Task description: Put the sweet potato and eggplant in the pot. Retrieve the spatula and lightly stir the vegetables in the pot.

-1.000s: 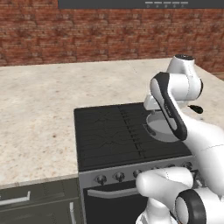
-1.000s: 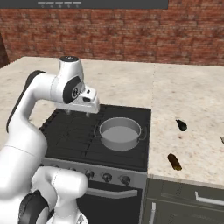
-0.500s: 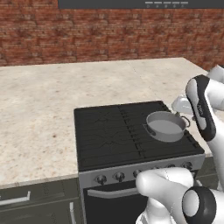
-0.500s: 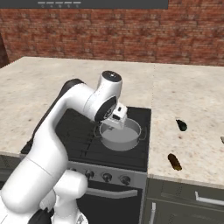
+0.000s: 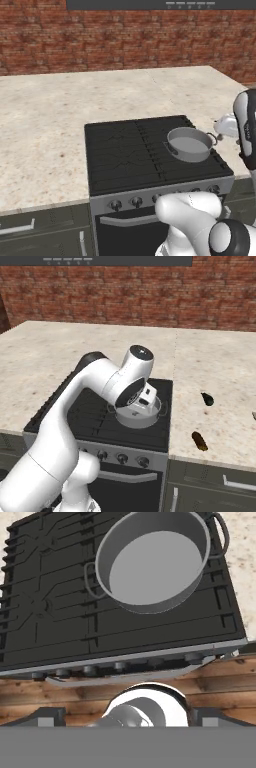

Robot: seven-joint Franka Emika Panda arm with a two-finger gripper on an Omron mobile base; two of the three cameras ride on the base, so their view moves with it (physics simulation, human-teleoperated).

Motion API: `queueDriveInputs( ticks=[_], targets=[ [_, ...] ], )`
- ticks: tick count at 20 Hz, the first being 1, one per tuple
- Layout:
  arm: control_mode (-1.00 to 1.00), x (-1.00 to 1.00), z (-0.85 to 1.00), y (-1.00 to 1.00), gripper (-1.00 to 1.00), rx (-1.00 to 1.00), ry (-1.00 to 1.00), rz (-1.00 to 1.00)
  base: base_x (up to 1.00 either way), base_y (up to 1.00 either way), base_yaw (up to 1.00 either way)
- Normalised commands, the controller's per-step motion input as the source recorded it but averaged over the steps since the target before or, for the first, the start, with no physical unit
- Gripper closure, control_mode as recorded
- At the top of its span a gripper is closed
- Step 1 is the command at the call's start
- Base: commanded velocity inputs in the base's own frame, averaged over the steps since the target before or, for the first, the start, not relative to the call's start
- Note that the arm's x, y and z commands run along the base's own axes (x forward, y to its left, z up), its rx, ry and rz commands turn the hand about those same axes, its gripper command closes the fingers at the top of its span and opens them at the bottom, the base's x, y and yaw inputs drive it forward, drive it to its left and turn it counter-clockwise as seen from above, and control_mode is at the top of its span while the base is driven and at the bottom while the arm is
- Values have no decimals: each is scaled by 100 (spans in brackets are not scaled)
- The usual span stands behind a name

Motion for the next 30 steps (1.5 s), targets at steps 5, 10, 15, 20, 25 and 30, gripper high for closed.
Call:
queueDriveInputs(
  ticks=[5,10,15,20,25,30],
  targets=[
    [-100,-60,0,6,-100,-2,-3,0,0,0,0],
    [-100,-23,0,1,-100,0,0,-11,0,0,0],
    [-100,0,0,0,-100,0,0,-1,0,0,0],
    [100,0,0,0,-100,0,0,0,0,0,0],
    [100,0,0,0,-100,0,0,0,-20,-56,-2],
    [100,0,0,0,-100,0,0,0,-17,-78,0]
  ],
)
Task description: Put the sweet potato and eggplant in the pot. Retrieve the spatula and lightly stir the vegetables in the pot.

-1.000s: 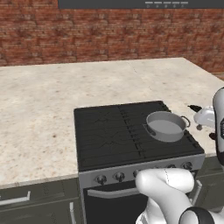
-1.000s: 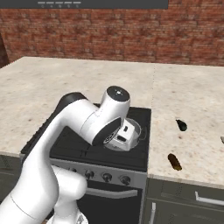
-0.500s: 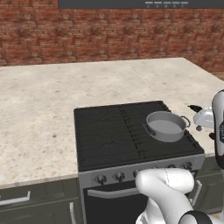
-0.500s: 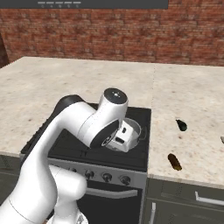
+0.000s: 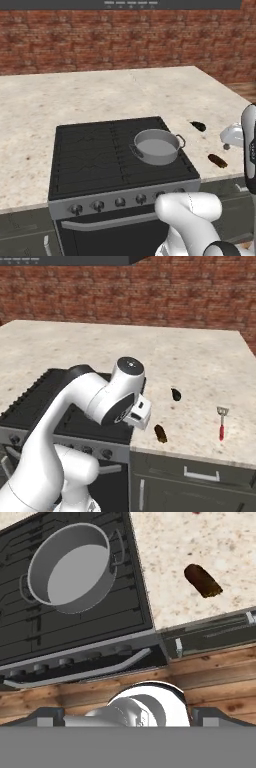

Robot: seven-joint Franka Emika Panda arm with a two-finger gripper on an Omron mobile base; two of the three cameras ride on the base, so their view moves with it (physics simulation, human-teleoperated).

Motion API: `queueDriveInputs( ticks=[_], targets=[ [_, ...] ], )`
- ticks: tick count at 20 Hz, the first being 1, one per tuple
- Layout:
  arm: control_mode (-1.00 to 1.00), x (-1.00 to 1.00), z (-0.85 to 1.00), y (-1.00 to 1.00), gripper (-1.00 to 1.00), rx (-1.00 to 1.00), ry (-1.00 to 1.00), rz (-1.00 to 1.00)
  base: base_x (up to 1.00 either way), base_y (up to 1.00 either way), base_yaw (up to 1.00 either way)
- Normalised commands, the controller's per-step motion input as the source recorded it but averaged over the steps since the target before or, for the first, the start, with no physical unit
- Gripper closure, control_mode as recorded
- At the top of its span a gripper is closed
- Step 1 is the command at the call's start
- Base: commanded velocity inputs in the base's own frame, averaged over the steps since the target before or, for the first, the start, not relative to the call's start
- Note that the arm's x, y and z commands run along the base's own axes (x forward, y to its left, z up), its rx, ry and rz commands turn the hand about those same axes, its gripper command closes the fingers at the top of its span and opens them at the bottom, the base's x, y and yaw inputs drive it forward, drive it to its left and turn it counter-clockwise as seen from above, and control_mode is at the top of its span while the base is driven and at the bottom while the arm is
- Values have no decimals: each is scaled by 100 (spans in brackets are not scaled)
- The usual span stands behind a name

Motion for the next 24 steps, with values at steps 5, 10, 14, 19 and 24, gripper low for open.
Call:
queueDriveInputs(
  ticks=[5,10,14,19,24],
  targets=[
    [100,0,0,0,-100,0,0,0,2,-62,0],
    [100,0,0,0,-100,0,0,0,41,-20,0],
    [100,0,0,0,-100,0,0,0,74,1,0],
    [100,0,0,0,-100,0,0,0,79,15,0],
    [100,0,0,0,-100,0,0,0,56,0,0]
  ],
)
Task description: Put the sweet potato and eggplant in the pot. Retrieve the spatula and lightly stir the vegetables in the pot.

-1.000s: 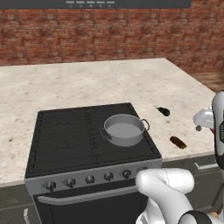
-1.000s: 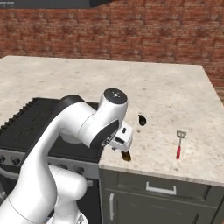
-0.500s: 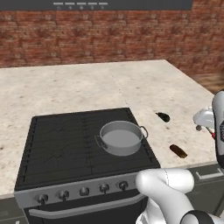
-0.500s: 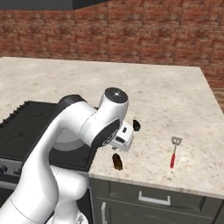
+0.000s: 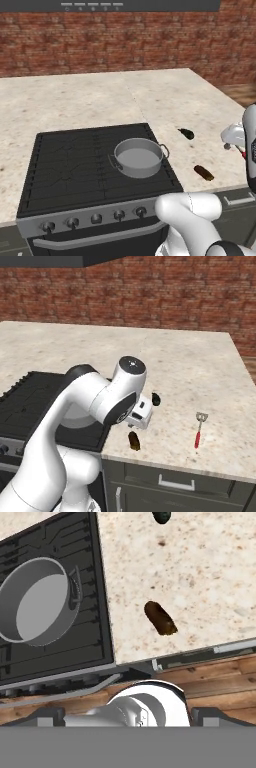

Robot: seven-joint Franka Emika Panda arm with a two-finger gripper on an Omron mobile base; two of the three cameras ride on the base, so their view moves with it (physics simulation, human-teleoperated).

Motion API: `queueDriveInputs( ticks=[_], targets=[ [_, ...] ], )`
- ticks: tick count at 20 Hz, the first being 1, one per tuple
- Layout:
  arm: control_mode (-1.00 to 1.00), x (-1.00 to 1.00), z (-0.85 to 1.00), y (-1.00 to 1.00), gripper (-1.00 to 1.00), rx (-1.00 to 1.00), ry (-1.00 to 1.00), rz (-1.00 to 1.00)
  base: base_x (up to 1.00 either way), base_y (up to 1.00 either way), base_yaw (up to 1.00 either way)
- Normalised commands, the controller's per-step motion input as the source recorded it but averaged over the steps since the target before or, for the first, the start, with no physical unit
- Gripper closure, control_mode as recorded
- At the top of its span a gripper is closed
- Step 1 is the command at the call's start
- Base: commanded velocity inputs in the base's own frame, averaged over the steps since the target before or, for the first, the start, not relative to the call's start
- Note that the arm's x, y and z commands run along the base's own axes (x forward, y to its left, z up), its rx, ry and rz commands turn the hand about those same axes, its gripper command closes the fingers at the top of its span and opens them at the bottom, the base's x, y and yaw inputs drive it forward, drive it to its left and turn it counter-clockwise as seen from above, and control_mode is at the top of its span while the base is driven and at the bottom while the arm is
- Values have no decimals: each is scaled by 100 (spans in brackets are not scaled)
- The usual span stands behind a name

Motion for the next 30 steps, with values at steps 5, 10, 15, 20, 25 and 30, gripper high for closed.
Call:
queueDriveInputs(
  ticks=[5,10,15,20,25,30],
  targets=[
    [-100,11,0,0,-100,0,1,0,0,0,0],
    [-100,68,0,0,-100,-4,1,1,0,0,0],
    [-100,100,-20,0,-100,-18,22,0,0,0,0],
    [-100,69,-48,-1,-100,-8,25,0,0,0,0],
    [-100,8,-63,-16,-100,0,5,0,0,0,0],
    [-100,11,-61,-5,-100,0,3,4,0,0,0]
  ],
)
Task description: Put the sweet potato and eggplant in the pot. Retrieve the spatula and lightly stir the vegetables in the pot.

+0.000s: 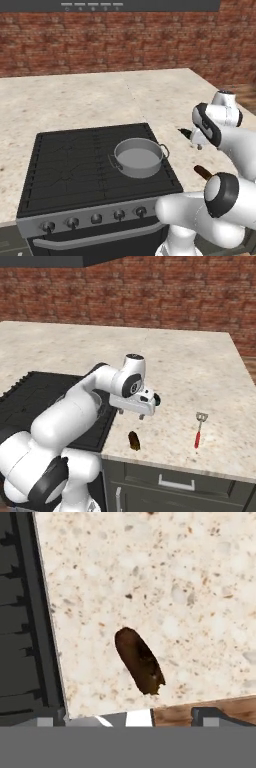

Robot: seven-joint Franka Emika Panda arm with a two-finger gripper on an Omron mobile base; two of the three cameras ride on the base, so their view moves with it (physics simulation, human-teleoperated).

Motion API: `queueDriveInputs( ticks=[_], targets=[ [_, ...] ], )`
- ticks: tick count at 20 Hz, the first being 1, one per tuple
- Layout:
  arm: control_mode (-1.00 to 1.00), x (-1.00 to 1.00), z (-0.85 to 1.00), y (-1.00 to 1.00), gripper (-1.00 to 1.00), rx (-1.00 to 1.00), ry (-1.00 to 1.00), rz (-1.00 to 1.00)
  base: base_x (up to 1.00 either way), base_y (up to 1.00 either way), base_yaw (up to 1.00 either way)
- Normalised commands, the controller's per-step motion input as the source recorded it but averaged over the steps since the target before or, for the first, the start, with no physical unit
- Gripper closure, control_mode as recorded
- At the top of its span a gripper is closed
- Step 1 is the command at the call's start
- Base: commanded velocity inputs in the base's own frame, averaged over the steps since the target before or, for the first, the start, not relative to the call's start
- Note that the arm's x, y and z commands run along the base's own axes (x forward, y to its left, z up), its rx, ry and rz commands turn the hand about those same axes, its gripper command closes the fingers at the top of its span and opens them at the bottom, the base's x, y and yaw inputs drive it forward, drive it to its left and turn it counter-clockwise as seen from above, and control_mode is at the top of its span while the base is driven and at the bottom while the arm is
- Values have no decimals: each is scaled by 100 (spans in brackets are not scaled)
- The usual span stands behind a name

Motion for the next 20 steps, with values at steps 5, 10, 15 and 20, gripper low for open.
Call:
queueDriveInputs(
  ticks=[5,10,15,20],
  targets=[
    [-100,12,-40,0,-100,0,8,7,0,0,0],
    [-100,9,-32,0,-100,0,1,13,0,0,0],
    [-100,0,-37,0,-100,0,0,11,0,0,0],
    [-100,-1,-34,-1,-100,0,0,8,0,0,0]
  ],
)
